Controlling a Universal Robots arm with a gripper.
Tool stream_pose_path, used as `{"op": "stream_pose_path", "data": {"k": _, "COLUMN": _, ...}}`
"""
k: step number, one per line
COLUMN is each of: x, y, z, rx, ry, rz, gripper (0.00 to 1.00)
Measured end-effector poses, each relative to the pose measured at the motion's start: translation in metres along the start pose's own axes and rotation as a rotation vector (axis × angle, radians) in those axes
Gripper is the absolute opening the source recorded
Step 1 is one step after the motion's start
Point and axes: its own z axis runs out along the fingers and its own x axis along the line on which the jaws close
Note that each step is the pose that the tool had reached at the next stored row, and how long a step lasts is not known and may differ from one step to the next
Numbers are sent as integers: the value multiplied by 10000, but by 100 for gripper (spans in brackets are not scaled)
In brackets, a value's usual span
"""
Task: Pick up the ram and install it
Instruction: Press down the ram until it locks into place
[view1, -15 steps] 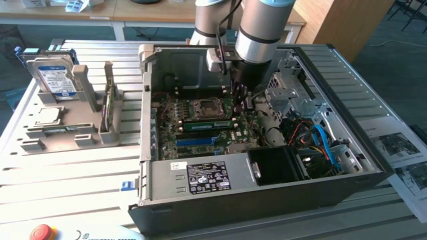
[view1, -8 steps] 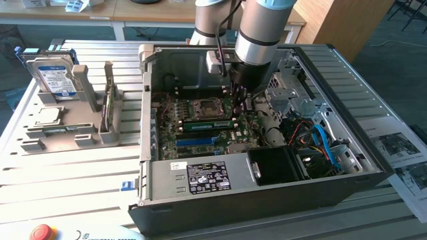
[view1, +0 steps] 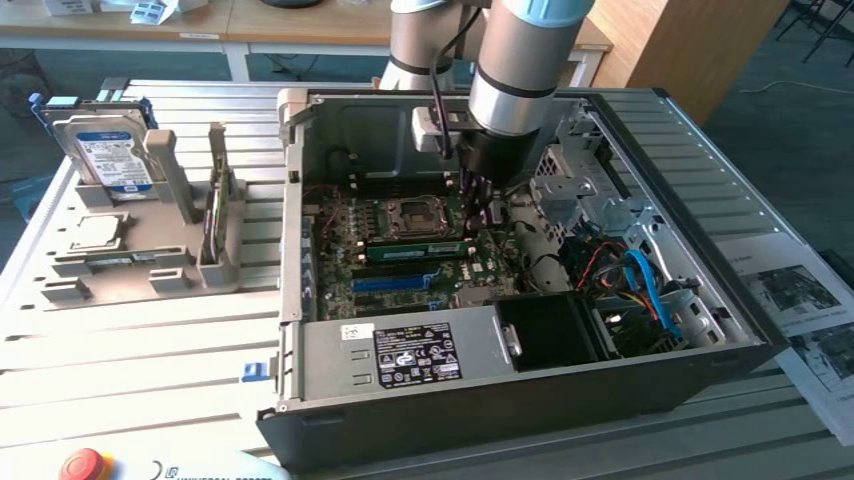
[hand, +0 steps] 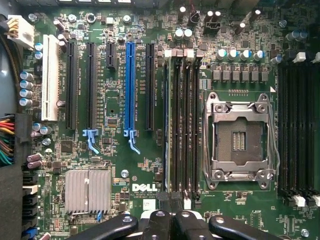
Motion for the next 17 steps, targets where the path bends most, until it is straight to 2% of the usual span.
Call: {"op": "stream_pose_path", "data": {"k": 17, "x": -1, "y": -30, "z": 33, "rx": 1, "ry": -3, "rz": 0, "gripper": 11}}
